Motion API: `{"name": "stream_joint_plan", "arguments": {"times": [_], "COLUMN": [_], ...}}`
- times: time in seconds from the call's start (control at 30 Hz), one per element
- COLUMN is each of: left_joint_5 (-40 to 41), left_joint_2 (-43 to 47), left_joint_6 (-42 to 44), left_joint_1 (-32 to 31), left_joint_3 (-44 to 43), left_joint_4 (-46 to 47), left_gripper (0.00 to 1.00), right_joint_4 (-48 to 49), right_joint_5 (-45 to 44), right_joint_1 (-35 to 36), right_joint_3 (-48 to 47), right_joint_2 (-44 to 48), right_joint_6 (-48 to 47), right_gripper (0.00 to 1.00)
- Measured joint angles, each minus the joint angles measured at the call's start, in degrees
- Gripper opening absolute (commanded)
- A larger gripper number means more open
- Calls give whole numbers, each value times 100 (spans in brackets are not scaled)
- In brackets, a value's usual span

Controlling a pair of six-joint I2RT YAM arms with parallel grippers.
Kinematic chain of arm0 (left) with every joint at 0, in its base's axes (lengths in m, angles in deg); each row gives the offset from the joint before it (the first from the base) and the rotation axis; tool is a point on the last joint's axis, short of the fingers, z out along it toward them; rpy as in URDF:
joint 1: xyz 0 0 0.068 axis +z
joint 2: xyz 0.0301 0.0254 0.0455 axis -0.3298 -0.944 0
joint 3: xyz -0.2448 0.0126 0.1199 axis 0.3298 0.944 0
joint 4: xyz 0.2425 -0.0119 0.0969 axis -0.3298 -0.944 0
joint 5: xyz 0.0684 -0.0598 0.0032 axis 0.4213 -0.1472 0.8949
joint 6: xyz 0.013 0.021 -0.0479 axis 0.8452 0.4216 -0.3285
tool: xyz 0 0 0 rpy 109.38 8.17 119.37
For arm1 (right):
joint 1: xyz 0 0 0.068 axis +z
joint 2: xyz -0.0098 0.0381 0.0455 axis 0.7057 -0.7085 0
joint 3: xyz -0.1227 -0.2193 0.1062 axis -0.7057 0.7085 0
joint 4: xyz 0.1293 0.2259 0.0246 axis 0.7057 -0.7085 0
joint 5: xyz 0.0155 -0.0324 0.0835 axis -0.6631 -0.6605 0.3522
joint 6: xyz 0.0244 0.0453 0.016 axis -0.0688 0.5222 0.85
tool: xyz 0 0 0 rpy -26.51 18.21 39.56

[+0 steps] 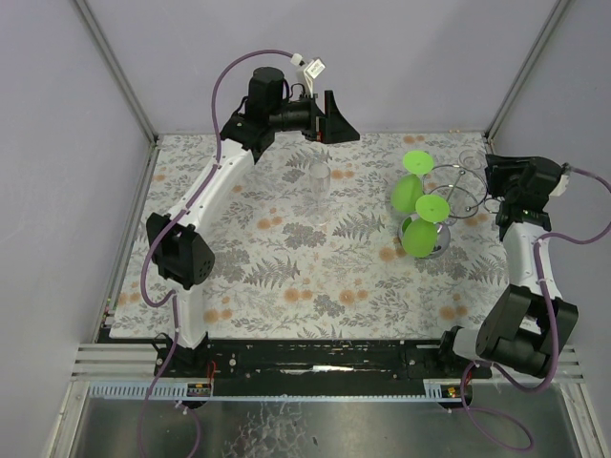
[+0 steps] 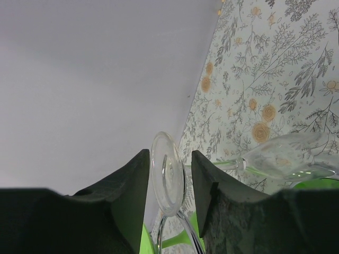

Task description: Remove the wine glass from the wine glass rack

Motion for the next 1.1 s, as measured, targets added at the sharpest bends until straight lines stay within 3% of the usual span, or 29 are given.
{"name": "stream_joint_plan", "arguments": {"times": [0.23, 0.83, 1.1], "left_joint_5": [-15, -63, -109], "left_joint_2": [0, 0, 0], "left_joint_6": [0, 2, 11], "left_joint_1": [0, 0, 0], "left_joint_3": [0, 72, 118], "left_joint_4": [0, -2, -2], "left_gripper": [100, 100, 100], "right_joint_4": [76, 293, 348], "right_joint_5": [144, 282, 291], "right_joint_1": [0, -11, -24], "right_joint_3": [0, 68, 111], "right_joint_2": [-144, -199, -199], "right_joint_6": [90, 160, 227], "right_gripper": [42, 25, 0]}}
